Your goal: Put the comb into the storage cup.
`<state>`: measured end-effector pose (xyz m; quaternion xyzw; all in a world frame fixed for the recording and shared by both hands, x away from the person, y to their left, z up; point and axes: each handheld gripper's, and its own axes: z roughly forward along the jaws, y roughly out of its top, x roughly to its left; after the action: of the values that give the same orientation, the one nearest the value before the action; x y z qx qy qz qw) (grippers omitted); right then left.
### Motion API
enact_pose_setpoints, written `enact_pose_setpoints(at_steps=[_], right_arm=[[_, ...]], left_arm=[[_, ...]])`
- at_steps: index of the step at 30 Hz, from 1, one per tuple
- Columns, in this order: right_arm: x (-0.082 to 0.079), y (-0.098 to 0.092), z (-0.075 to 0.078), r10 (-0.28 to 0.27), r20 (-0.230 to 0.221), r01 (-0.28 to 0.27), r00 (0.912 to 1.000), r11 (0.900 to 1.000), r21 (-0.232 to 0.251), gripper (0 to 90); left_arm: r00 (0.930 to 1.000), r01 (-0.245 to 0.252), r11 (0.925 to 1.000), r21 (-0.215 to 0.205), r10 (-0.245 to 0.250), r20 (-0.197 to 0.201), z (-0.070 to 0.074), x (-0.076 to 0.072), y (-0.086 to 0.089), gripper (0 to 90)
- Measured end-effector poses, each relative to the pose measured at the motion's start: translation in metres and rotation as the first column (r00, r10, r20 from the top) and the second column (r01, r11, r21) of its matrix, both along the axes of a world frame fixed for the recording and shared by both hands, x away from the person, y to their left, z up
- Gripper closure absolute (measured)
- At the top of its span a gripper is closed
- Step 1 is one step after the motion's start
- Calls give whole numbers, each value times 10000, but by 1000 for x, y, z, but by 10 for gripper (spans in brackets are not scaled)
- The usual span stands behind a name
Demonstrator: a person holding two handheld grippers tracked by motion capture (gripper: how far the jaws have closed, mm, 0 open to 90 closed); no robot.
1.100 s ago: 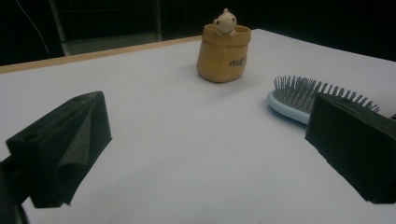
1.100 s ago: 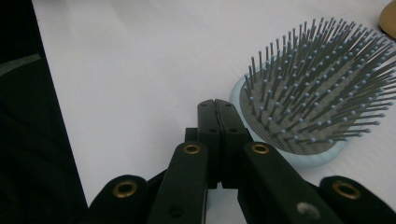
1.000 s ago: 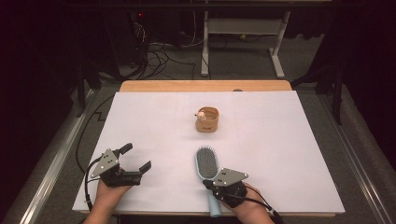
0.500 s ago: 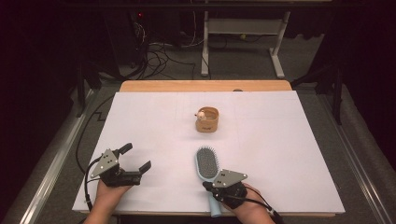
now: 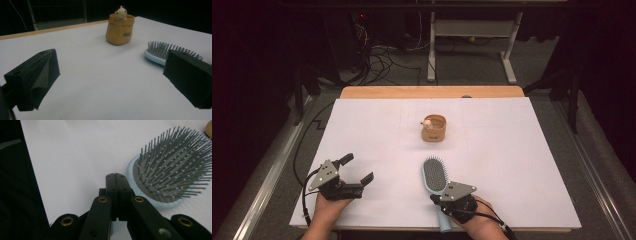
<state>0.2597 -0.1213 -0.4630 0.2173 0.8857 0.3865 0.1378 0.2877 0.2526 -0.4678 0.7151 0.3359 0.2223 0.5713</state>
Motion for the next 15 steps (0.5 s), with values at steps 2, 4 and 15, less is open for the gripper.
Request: enact_pose_setpoints(at_steps=[2, 4, 15], right_arm=[[0, 0, 0, 19, 22, -19, 10000, 10000, -58, 900], [0, 0, 0, 47, 59, -46, 10000, 9999, -121, 900], [3, -11, 2, 9, -17, -9, 10000, 9997, -232, 900]], left_arm=[[10000, 6, 10000, 6, -6, -8, 0, 0, 0, 18], [10000, 25, 10000, 16, -25, -12, 0, 0, 0, 18], [10000, -26, 10000, -20, 26, -24, 0, 0, 2, 19]])
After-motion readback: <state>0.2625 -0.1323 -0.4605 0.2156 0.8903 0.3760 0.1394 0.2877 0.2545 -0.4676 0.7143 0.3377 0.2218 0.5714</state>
